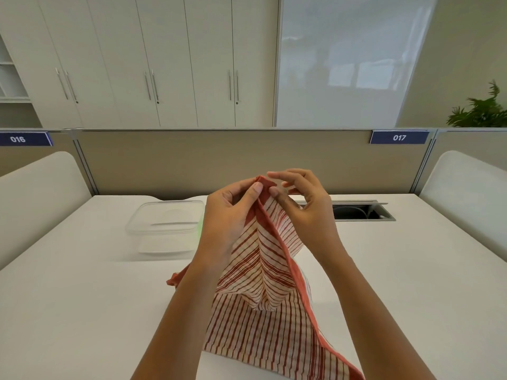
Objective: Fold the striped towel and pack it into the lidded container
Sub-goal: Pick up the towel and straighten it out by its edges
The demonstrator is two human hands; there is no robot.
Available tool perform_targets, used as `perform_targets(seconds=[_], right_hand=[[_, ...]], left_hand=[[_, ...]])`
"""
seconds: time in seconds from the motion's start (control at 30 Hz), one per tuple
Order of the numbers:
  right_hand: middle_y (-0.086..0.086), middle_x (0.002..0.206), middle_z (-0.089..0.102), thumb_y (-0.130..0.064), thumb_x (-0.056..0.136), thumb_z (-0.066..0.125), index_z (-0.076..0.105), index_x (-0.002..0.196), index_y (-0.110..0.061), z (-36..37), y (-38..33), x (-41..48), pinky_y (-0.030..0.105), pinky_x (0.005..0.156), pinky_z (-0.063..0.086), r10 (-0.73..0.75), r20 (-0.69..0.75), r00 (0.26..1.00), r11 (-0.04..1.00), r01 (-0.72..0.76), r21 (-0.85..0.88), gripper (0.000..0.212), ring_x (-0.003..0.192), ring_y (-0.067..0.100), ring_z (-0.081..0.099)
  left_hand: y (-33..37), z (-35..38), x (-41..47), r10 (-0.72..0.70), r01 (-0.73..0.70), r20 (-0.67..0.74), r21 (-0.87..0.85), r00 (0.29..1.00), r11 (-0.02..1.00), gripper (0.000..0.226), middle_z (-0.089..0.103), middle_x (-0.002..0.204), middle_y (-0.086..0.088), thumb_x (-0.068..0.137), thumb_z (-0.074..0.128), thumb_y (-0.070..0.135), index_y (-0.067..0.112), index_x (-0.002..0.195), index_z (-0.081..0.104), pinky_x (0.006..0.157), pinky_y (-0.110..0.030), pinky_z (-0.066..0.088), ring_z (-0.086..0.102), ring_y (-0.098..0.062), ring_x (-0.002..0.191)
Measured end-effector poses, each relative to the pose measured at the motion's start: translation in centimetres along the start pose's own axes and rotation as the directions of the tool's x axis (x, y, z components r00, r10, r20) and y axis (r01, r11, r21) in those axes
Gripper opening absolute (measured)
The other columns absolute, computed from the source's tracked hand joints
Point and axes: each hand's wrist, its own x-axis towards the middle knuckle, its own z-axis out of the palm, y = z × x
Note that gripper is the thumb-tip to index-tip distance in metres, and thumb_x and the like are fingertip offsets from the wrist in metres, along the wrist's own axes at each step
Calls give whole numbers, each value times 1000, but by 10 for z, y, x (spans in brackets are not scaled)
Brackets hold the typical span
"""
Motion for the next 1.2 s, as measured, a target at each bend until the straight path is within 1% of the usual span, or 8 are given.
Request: perform_targets(seconds=[0.1, 0.23, 0.4, 0.57, 0.7, 0.83, 0.97, 1.2], right_hand=[[-29, 93, 62, -44, 84, 60, 52, 101, -56, -6, 13, 1, 8, 68, 53, 120, 202, 972, 993, -114, -41, 23, 90, -6, 62], [-19, 86, 64, -45, 84, 60, 61, 96, -40, -20, 39, -1, 23, 69, 55, 234, 299, 925, 940, -136, -313, 12, 81, 0, 64], [4, 79, 61, -36, 81, 65, 70, 86, -16, -53, 35, 4, 36, 67, 50, 152, 144, 978, 929, -92, -357, 21, 74, 17, 58], [4, 90, 60, -32, 83, 64, 66, 97, -12, -67, 5, 17, 17, 70, 47, 61, -140, 988, 929, -107, -355, 26, 77, 15, 54], [-1, 121, 49, -33, 84, 63, 55, 123, -22, -49, -19, 22, 29, 98, 39, -24, -120, 993, 889, -33, -456, 41, 112, 12, 47], [-3, 119, 59, -45, 88, 52, 45, 133, -26, -20, -37, 28, 26, 94, 44, -68, 29, 997, 918, 74, -390, 49, 108, 9, 54], [-11, 87, 63, -45, 89, 52, 63, 112, -23, -14, -40, 34, 29, 73, 57, -102, -26, 994, 930, 86, -357, 33, 79, 7, 63], [-11, 77, 64, -44, 89, 55, 67, 96, -23, -30, -40, 51, 18, 62, 50, -135, -266, 954, 942, 40, -334, 26, 70, 6, 60]], left_hand=[[7, -4, 3, 21, -21, 9, -19, 1000, 1000, 20, 74, 87, -1, 89, 57, 25, 20, 103, 71, 71, -27, 59, 71, -16, 80], [15, -17, 10, 67, -69, -56, -42, 996, 997, 20, 70, 79, 1, 92, 53, 28, 20, 101, 69, 62, -20, 58, 67, -12, 69], [20, -40, 26, 83, -92, -191, -43, 978, 995, 19, 67, 77, 3, 94, 49, 30, 25, 90, 67, 67, -27, 55, 64, -12, 69], [24, -45, 34, 67, -93, -258, -91, 964, 992, 21, 66, 75, 7, 96, 47, 27, 18, 94, 65, 50, -12, 50, 62, 4, 55], [29, -17, 27, 145, -149, -104, -29, 984, 988, 22, 69, 87, 3, 95, 49, 25, 16, 105, 66, 70, -25, 55, 65, -9, 77], [35, 11, 18, 230, -228, 136, -26, 964, 973, 20, 73, 102, -4, 93, 53, 24, 23, 102, 70, 90, -36, 54, 68, -20, 98], [30, 9, 25, 283, -270, 109, -120, 953, 955, 16, 72, 93, 2, 90, 57, 29, 35, 101, 66, 75, -26, 59, 70, -15, 90], [-18, -5, 24, 482, -518, 221, 149, 848, 842, 20, 66, 86, 15, 91, 54, 29, 45, 103, 51, 64, -19, 56, 66, -4, 75]])
